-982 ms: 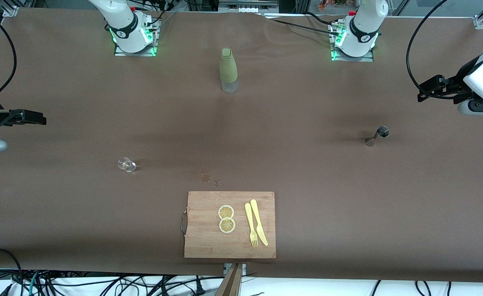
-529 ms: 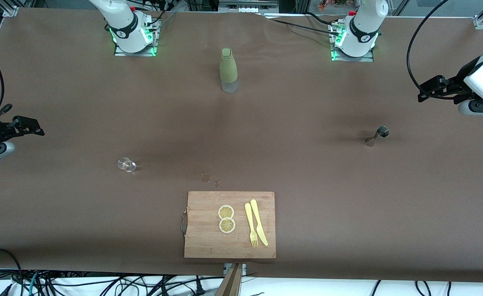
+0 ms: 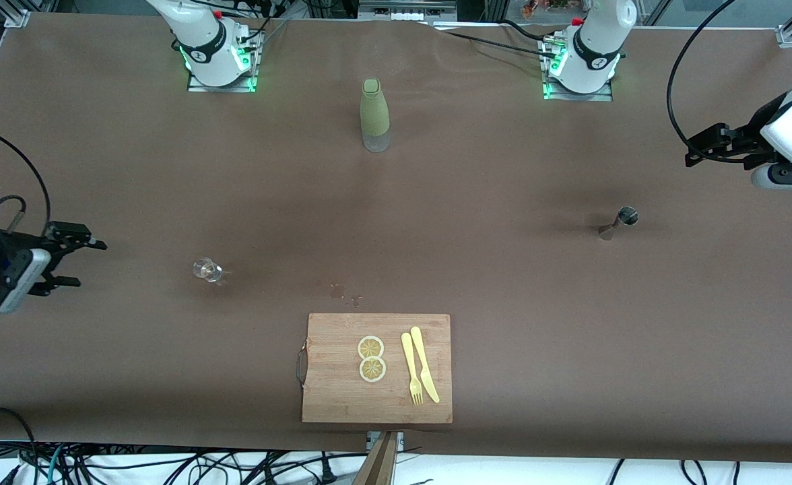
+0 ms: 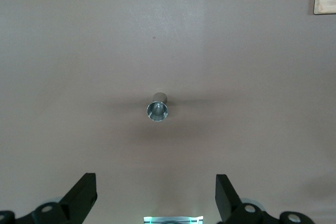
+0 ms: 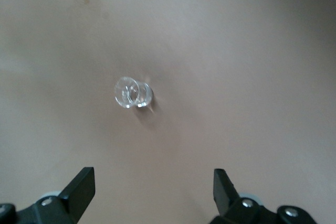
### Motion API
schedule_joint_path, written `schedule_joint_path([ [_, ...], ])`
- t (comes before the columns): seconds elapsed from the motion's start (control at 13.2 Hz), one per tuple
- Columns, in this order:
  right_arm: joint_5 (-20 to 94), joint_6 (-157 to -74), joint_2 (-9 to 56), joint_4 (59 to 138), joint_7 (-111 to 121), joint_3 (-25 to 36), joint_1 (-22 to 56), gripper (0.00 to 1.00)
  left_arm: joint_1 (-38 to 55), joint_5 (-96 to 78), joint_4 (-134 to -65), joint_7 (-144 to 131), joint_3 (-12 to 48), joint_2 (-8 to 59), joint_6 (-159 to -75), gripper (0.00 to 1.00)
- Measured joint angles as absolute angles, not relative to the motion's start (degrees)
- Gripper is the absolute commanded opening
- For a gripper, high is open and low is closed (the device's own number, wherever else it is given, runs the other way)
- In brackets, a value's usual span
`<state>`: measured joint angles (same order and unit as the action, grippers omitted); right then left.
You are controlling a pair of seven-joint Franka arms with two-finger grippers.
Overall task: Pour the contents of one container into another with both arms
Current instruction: 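Reach the right gripper toward the clear glass measuring cup, then close the right gripper on the glass while the left gripper reaches the jigger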
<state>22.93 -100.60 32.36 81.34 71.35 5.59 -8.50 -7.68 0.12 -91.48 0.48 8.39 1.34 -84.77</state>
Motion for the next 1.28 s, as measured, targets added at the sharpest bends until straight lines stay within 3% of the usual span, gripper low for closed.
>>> schedule_joint_path([
  [0.68, 40.7, -100.9, 44.6, 82.9, 103.2, 5.6, -11.7, 1.00, -8.3, 0.1, -92.9, 0.6, 8.4, 2.5, -85.0, 1.00],
  [1.28, 56.7, -100.4, 51.7, 84.7, 126.9, 5.5, -12.7, 1.00, -16.3, -2.1, -96.7, 25.1, 5.5, 8.0, -94.2, 1.00],
])
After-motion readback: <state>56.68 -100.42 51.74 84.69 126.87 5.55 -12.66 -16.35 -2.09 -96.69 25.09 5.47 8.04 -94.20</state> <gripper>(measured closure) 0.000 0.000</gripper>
